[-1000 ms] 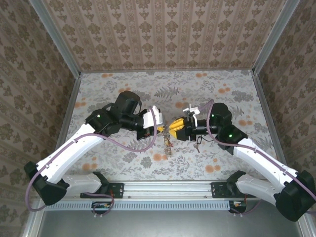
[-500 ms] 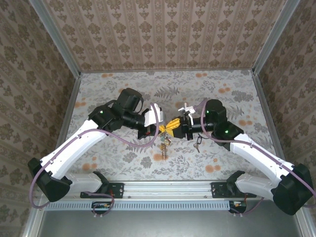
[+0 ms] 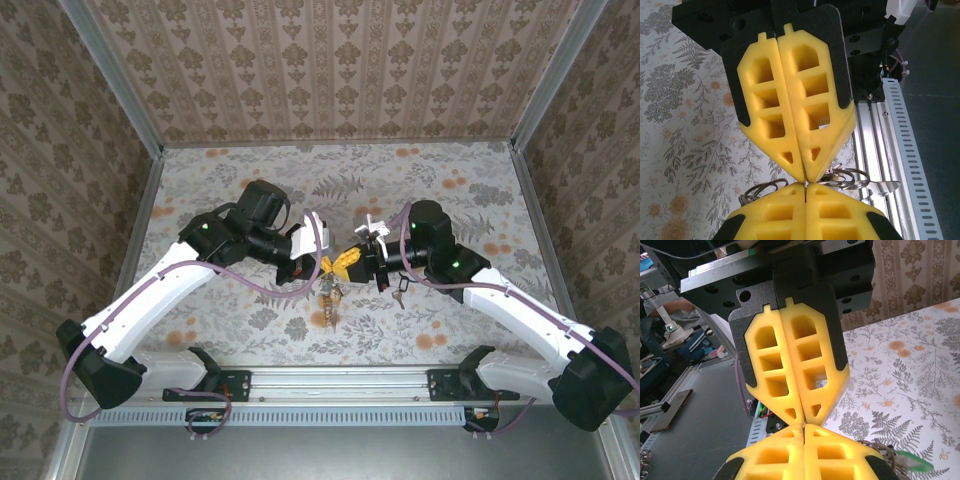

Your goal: Put the keys on the keyring

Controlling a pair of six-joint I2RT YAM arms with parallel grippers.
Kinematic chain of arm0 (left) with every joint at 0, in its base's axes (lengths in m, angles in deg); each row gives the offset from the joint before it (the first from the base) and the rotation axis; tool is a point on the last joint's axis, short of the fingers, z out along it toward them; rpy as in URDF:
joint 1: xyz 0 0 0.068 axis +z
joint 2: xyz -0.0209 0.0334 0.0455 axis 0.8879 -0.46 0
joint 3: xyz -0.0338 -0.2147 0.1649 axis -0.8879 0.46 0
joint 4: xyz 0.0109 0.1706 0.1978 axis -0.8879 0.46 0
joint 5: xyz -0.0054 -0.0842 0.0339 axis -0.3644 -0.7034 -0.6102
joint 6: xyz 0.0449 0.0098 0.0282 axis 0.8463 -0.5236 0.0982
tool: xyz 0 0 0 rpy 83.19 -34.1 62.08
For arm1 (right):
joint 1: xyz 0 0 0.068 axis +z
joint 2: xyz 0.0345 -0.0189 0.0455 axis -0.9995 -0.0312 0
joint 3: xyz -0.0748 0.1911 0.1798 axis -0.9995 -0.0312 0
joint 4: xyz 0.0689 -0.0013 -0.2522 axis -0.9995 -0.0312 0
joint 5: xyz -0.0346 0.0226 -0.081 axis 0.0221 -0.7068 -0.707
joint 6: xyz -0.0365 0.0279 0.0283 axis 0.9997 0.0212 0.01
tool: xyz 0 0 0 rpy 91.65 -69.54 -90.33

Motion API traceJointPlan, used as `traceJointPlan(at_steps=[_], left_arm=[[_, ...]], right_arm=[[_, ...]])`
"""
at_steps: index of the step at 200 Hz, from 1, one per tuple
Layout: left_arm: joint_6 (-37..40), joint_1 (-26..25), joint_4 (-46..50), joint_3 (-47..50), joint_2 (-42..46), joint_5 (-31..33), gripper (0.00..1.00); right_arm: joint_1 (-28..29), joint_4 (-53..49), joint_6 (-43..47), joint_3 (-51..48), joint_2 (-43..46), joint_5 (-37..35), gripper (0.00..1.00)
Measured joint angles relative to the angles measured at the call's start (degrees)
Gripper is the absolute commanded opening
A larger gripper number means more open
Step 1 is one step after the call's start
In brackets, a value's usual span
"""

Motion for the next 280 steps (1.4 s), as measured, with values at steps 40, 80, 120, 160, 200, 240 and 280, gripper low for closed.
traceJointPlan(at_steps=[40,80,120,160,200,240,280], left_arm=[[0.0,0.0,0.4,0.0,0.0,-0.8,0.0],[-0.1,0.0,0.4,0.0,0.0,-0.8,0.0],[-1.0,0.0,-0.4,-0.1,0.0,-1.7,0.0],[-3.4,0.2,-3.0,0.3,0.9,-2.4,0.0],[-6.4,0.9,-7.6,2.4,2.4,-3.5,0.2],[-9.7,1.6,-12.9,5.6,3.8,-5.1,0.22],[-13.6,2.5,-19.3,9.8,5.6,-6.8,0.21]], right_arm=[[0.2,-1.1,0.4,0.5,-0.2,0.8,0.0],[0.2,-1.5,1.3,0.6,-0.2,1.0,0.0],[0.1,-0.6,0.9,0.1,1.3,0.5,0.0],[-0.4,6.7,-4.1,-2.5,2.8,0.3,0.0],[-0.5,11.6,-7.0,-3.9,3.6,-0.5,0.0],[-0.5,15.3,-9.5,-5.2,4.0,-1.3,0.0],[-0.5,20.7,-13.0,-7.6,4.3,-2.8,0.0]])
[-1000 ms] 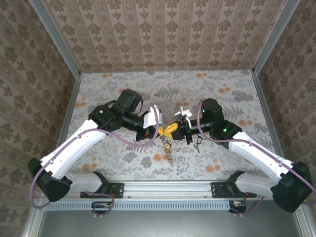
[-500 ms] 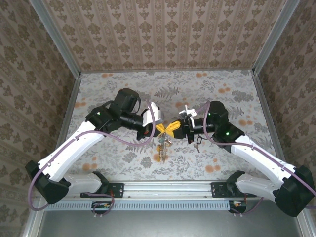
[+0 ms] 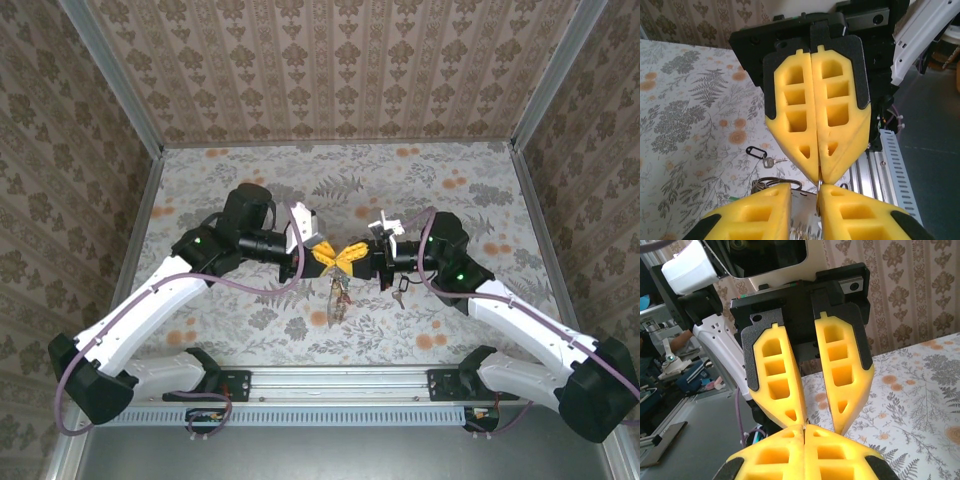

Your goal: Put the keys on the keyring

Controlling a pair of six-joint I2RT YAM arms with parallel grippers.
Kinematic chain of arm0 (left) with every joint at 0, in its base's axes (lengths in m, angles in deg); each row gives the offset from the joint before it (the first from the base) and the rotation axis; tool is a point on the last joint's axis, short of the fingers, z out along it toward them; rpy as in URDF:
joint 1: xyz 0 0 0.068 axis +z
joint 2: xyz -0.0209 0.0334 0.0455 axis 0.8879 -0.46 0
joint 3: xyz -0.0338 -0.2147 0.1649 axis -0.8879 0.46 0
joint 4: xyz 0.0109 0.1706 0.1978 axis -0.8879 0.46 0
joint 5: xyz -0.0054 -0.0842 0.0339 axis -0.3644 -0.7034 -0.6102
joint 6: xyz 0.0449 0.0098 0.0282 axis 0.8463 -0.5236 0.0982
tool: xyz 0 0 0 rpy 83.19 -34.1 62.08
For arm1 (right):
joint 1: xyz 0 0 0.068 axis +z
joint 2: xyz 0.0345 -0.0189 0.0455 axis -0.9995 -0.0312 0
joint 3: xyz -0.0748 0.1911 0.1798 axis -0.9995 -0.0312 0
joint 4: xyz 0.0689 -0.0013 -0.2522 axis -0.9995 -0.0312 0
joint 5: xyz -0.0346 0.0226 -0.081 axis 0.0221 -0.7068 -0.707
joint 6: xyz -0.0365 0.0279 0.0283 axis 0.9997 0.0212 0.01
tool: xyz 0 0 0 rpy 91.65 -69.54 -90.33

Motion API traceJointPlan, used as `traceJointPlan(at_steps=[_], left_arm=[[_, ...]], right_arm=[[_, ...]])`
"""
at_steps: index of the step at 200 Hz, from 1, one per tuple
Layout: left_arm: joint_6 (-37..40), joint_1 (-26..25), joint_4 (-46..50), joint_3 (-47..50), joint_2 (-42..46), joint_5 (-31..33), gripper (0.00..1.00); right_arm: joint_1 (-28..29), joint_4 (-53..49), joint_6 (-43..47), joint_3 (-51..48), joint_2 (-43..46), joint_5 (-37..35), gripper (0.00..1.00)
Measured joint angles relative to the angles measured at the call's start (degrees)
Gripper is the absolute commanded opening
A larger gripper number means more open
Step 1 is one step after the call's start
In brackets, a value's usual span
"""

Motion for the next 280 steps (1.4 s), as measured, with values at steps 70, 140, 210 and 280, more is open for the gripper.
traceJointPlan(at_steps=[70,140,210,280], left_arm=[[-5.7,0.9,-8.8,4.0,2.3,-3.9,0.21],[-10.3,1.7,-15.2,7.8,3.9,-6.7,0.15],[-12.2,3.2,-18.4,7.9,6.8,-7.6,0.18],[-12.2,3.1,-18.6,7.9,5.7,-9.0,0.18]], right_arm=[[0.0,6.3,-3.7,-1.7,1.4,-2.4,0.0],[0.0,12.6,-7.2,-2.3,1.6,-3.9,0.0],[0.0,12.6,-8.3,-2.7,2.5,-3.9,0.0],[0.0,12.6,-8.3,-2.7,2.6,-3.9,0.0]])
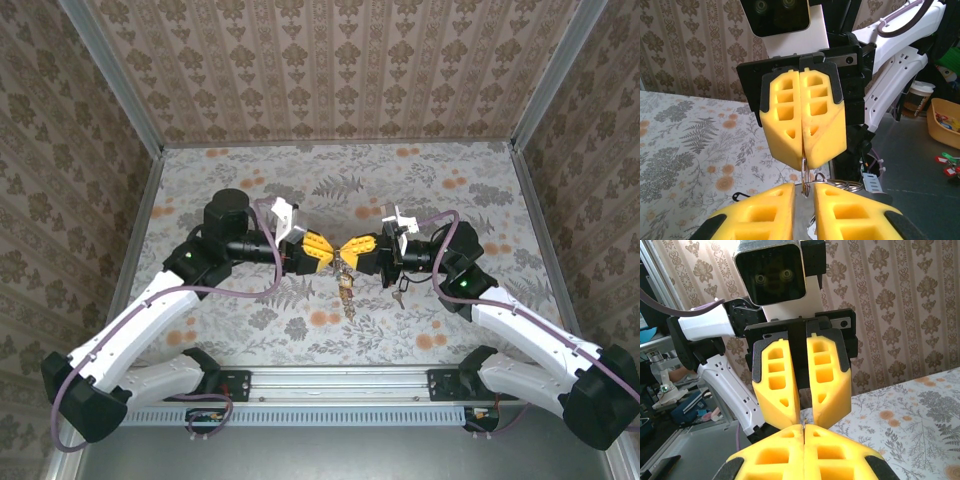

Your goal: Put the keys on the keyring

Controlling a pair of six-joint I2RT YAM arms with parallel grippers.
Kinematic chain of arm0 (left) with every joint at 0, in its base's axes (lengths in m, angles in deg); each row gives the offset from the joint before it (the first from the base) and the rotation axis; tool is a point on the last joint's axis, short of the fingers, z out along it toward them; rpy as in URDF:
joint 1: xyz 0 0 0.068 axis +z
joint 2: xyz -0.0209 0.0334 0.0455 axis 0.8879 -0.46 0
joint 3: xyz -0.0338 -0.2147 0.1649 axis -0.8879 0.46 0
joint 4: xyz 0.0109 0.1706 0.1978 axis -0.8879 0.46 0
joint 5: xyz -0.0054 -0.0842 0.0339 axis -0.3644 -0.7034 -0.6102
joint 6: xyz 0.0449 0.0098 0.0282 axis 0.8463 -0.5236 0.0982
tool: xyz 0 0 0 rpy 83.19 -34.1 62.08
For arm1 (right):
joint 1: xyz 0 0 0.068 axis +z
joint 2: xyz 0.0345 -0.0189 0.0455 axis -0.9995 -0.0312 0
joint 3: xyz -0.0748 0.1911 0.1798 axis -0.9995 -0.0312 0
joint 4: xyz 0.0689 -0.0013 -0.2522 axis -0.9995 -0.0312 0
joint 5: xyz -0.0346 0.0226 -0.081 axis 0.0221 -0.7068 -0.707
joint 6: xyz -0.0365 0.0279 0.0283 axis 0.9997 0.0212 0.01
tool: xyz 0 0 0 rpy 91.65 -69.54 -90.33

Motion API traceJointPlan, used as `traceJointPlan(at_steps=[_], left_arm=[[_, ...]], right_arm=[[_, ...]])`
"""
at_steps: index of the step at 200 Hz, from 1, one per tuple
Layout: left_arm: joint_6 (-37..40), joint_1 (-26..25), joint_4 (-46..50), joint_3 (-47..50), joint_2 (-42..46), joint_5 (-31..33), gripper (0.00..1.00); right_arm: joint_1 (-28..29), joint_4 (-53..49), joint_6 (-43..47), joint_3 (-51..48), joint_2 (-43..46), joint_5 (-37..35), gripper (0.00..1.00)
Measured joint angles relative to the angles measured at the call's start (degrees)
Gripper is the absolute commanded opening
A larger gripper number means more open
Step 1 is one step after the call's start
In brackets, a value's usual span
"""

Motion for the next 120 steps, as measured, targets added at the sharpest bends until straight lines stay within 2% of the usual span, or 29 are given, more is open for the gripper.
traceJointPlan(at_steps=[88,99,120], left_arm=[[0.0,-0.8,-0.9,0.0,-1.4,-0.4,0.16],[0.0,-0.8,-1.3,0.0,-1.5,-0.4,0.13],[-0.5,-0.9,-1.6,-0.1,-1.7,-0.8,0.02]], right_arm=[[0.0,0.2,0.0,-0.1,0.0,0.0,0.0],[0.0,0.5,0.0,-0.1,0.0,-0.1,0.0],[0.0,0.9,0.0,-0.2,0.0,-0.1,0.0]])
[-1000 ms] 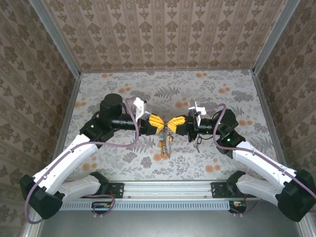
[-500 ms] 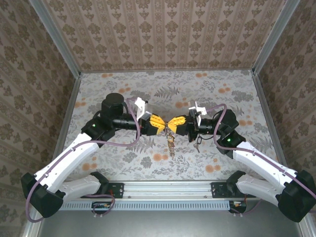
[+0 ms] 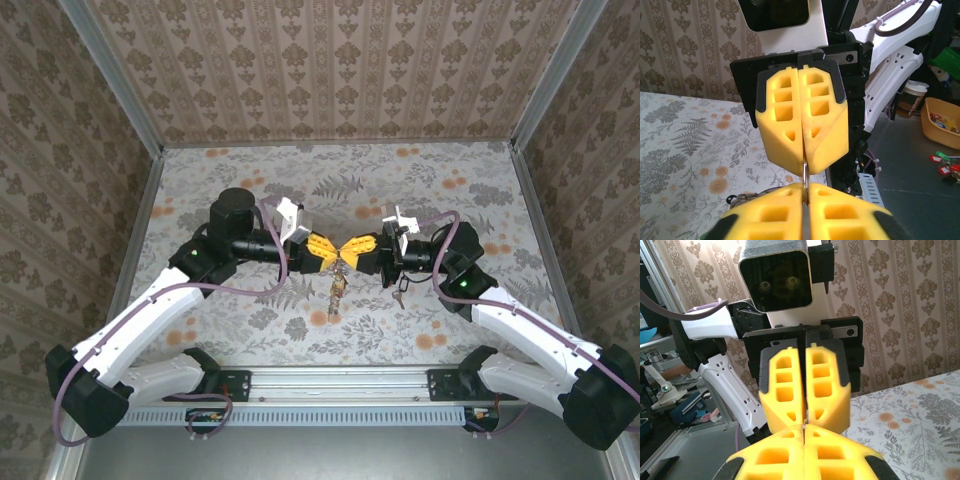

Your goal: Put the keys on the keyring

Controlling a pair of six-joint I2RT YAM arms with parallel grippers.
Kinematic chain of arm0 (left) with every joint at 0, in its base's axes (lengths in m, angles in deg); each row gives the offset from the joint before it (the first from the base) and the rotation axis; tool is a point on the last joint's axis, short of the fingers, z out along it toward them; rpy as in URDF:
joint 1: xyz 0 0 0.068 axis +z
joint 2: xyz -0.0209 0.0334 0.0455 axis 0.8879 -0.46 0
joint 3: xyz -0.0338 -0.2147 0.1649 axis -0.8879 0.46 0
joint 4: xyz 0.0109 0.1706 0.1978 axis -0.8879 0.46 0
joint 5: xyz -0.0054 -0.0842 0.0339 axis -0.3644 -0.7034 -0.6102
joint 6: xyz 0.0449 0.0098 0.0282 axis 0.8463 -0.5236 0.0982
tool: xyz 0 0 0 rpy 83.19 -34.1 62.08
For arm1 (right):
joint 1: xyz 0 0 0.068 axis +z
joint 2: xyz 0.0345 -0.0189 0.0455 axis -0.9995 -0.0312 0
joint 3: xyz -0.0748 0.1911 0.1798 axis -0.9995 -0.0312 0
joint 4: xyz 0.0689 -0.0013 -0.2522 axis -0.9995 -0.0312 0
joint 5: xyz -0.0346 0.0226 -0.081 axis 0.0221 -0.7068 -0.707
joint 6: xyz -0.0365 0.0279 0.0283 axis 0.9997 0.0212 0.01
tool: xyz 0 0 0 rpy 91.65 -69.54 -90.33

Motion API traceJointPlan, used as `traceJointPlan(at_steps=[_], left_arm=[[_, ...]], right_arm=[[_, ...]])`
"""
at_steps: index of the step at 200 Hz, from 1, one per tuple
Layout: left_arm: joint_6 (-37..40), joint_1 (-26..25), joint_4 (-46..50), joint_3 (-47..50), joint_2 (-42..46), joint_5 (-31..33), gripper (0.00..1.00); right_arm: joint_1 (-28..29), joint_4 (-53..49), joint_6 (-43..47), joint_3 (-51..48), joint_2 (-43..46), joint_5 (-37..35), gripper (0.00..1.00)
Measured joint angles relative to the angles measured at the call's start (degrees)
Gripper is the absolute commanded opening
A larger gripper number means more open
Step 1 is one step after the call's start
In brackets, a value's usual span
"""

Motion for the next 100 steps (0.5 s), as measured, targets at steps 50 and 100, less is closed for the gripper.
traceJointPlan(at_steps=[50,100], left_arm=[[-0.2,0.0,-0.1,0.0,0.0,-0.2,0.0],[0.0,0.0,0.2,0.0,0.0,0.0,0.0]], right_arm=[[0.0,0.4,0.0,-0.1,0.0,0.0,0.0],[0.1,-0.8,0.3,-0.3,0.5,-0.3,0.35]])
